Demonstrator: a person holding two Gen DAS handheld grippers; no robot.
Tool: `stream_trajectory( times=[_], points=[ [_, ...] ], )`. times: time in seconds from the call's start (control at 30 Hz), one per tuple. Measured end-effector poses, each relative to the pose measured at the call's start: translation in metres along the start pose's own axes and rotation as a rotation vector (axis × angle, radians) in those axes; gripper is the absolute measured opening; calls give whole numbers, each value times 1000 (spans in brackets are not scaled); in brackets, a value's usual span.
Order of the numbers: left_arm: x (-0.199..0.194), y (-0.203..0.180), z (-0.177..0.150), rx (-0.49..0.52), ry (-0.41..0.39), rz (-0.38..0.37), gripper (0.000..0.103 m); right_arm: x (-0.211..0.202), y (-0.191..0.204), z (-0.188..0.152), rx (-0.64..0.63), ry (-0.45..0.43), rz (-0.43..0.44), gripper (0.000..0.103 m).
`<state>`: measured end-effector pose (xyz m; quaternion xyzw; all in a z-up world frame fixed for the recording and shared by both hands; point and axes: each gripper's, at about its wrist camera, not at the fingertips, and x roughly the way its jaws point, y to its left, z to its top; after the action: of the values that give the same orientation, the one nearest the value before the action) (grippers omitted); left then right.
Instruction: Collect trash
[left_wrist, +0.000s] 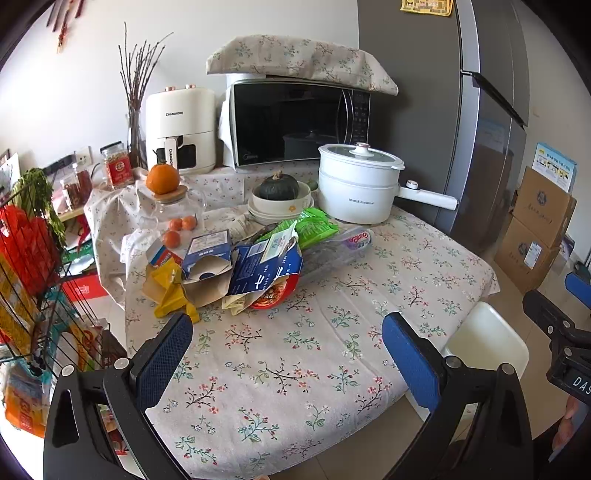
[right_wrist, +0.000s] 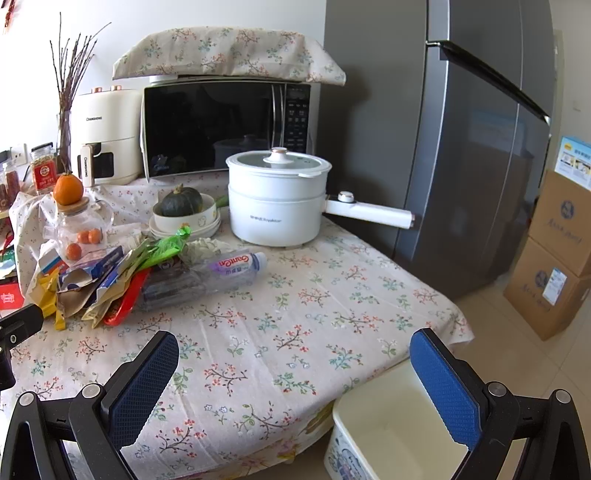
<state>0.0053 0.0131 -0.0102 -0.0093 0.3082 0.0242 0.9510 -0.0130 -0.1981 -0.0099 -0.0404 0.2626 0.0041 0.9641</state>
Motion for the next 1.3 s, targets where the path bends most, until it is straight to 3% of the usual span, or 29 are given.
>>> stream_trajectory(
  times=[1.3],
  points=[
    [1, -2, 2, -1, -7, 0, 103, 4, -12, 1, 42, 27, -13, 103]
  ],
)
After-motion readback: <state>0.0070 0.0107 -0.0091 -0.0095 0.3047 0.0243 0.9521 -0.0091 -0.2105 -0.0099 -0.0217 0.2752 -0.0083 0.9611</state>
